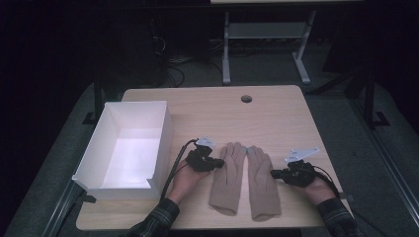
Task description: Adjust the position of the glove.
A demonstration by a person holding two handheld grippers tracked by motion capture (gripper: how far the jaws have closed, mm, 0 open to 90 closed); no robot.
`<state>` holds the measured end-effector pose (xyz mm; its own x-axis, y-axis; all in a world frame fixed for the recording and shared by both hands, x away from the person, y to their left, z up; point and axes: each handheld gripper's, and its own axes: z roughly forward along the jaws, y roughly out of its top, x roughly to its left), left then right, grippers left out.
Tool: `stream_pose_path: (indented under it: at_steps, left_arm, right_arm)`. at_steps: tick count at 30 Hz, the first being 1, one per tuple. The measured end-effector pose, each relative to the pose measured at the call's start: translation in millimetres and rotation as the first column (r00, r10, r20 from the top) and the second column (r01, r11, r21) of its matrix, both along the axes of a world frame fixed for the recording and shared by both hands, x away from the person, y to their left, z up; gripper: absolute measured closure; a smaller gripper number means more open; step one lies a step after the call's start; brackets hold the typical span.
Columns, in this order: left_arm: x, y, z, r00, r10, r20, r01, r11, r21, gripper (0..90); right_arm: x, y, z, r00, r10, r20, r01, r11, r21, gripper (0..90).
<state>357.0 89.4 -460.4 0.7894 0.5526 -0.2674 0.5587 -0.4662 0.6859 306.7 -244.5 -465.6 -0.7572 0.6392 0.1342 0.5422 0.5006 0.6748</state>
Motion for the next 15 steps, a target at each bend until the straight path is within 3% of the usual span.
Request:
stream_pose_path:
  at_steps: [15]
  left_arm:
    - [-3.1, -2.7, 16.2, 0.9988, -0.044, -0.019, 0.042, 0.9945, -0.095, 87.2]
  right_arm:
    - [-1.6, 17.5, -0.8, 0.9988, 0.047, -0.017, -0.046, 0.999, 0.022, 89.9]
